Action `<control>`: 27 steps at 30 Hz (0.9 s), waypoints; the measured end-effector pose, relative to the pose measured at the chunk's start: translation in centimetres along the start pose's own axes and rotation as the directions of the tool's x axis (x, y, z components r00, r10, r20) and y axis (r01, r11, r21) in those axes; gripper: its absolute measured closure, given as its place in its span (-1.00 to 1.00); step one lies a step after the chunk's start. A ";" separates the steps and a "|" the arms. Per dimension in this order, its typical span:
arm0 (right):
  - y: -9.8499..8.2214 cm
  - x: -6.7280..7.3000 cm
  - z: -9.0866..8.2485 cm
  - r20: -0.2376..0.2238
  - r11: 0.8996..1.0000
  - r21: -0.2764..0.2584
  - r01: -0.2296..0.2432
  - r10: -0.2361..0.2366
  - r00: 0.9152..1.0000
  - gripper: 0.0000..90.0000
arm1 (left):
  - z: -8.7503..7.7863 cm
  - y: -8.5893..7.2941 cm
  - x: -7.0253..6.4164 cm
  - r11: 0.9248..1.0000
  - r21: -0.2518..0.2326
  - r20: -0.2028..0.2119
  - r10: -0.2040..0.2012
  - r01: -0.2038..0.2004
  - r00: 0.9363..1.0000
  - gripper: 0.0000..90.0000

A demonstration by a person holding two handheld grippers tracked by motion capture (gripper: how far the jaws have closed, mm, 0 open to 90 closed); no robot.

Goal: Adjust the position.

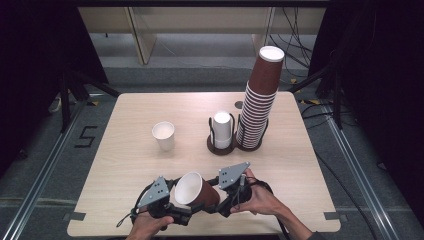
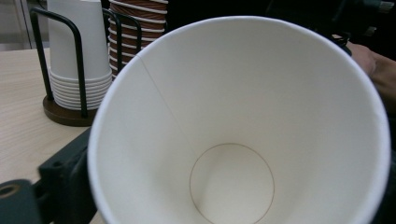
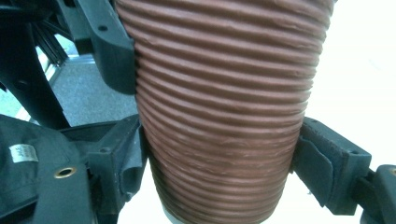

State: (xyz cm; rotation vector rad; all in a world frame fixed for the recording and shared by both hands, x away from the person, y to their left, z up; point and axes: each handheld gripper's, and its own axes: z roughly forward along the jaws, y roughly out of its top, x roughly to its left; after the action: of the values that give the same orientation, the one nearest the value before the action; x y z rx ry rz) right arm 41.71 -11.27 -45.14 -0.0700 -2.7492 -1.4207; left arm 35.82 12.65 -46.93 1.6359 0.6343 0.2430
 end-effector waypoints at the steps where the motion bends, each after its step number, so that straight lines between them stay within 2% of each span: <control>1: 0.0 0.0 0.0 0.000 1.000 0.000 0.000 0.000 1.000 -0.49 | 0.0 0.0 0.0 1.000 0.000 0.000 0.000 0.000 1.000 -0.89; 5: -0.1 0.0 0.2 -0.008 1.000 -0.013 -0.015 0.014 1.000 -0.50 | -0.1 0.1 0.1 1.000 -0.011 0.018 -0.002 0.002 1.000 -0.83; 8: -0.2 0.0 0.4 -0.012 1.000 -0.008 -0.024 0.024 1.000 -0.53 | -0.2 0.1 0.0 1.000 -0.016 0.027 0.016 -0.015 1.000 -0.77; 9: -0.3 0.0 0.5 -0.018 0.999 -0.012 -0.043 0.043 0.999 -0.53 | -0.2 0.2 0.1 1.000 -0.026 0.024 0.019 -0.018 1.000 -0.75; 10: -0.3 0.0 0.5 -0.012 0.999 -0.011 -0.051 0.051 0.999 -0.54 | -0.4 0.3 0.1 1.000 -0.013 0.014 0.024 -0.024 1.000 -0.74; 11: -0.3 0.0 0.5 -0.012 0.999 -0.011 -0.051 0.051 0.999 -0.54 | -0.4 0.3 0.1 1.000 -0.013 0.014 0.024 -0.024 1.000 -0.73; 12: -0.3 -0.2 0.3 -0.012 0.998 -0.005 -0.061 0.061 0.998 -0.66 | -0.5 0.4 0.3 0.999 -0.032 0.008 0.020 -0.020 1.000 -0.73; 14: -0.4 -0.3 0.3 -0.006 0.998 -0.005 -0.061 0.061 0.998 -0.64 | -0.6 0.6 0.3 0.999 -0.031 -0.004 0.020 -0.020 1.000 -0.72; 17: -0.6 -0.5 -0.1 0.013 0.998 0.001 -0.064 0.064 0.998 -0.65 | -0.9 0.9 0.7 1.000 -0.014 -0.040 0.021 -0.021 0.999 -0.72; 18: -0.9 -0.6 -0.5 0.026 0.997 0.013 -0.082 0.081 0.996 -0.65 | -1.3 1.2 0.9 0.999 0.021 -0.088 0.037 -0.035 0.995 -0.72; 20: -1.0 -0.7 -0.7 0.037 0.996 0.010 -0.084 0.083 0.996 -0.64 | -1.4 1.2 1.0 0.999 0.028 -0.100 0.039 -0.036 0.994 -0.72; 21: -1.3 -0.9 -1.3 0.056 0.996 0.011 -0.090 0.089 0.994 -0.63 | -1.6 1.3 1.2 0.998 0.048 -0.135 0.046 -0.040 0.990 -0.72; 22: -1.3 -0.9 -1.3 0.056 0.996 0.011 -0.090 0.089 0.994 -0.63 | -1.6 1.3 1.2 0.998 0.048 -0.135 0.046 -0.040 0.990 -0.72; 25: -1.7 -1.2 -2.1 0.088 0.994 0.020 -0.106 0.104 0.991 -0.60 | -1.8 1.5 1.6 0.994 0.083 -0.182 0.079 -0.065 0.980 -0.72; 26: -1.8 -1.3 -2.5 0.104 0.994 0.011 -0.111 0.109 0.989 -0.60 | -2.0 1.5 1.8 0.993 0.101 -0.213 0.077 -0.057 0.974 -0.72; 27: -1.8 -1.3 -2.5 0.104 0.994 0.011 -0.111 0.109 0.989 -0.60 | -2.0 1.5 1.8 0.993 0.101 -0.213 0.077 -0.057 0.974 -0.72</control>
State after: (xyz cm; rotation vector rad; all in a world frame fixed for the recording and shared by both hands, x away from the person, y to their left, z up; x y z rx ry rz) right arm 42.94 -14.36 -45.27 -0.2979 -2.7889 -1.4033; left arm 36.68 15.22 -45.47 1.7380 0.7659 0.4516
